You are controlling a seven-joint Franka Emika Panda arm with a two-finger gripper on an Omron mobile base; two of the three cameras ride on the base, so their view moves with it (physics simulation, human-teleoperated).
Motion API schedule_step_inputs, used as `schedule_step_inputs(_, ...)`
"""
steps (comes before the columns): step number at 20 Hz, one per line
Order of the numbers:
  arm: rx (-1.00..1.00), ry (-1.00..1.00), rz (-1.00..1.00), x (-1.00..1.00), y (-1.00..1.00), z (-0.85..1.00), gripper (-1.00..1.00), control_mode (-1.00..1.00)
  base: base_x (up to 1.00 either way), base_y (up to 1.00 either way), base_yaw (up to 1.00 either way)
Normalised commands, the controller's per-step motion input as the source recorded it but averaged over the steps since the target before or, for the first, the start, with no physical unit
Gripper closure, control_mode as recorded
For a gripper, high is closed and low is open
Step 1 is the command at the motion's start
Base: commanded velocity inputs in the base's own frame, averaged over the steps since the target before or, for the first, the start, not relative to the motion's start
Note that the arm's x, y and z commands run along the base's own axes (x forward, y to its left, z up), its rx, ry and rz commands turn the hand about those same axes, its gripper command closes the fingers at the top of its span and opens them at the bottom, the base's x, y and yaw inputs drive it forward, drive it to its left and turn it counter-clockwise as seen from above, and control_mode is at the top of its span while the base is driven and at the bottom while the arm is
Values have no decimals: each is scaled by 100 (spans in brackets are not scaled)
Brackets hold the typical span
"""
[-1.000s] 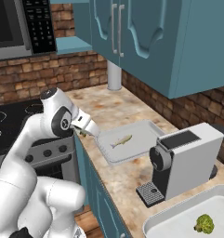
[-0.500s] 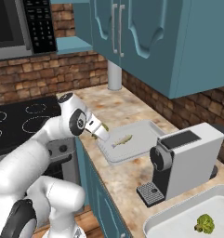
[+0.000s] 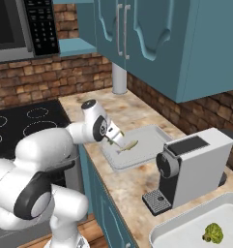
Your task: Place one broccoli and one fish in each tupperware on the nearby counter, to pack two identical lunches.
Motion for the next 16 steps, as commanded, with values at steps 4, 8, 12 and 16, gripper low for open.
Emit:
schedule_step_inputs(4, 0, 0, -1, 57, -6, -44, 100, -100, 0, 0, 0)
schedule_step_inputs(8, 0, 0, -4, 37, -23, -36, 100, -100, 0, 0, 0)
schedule_step_inputs(12, 0, 0, -6, 28, -26, -35, 100, -100, 0, 0, 0)
schedule_step_inputs(16, 0, 0, -6, 25, -32, -31, 100, -100, 0, 0, 0)
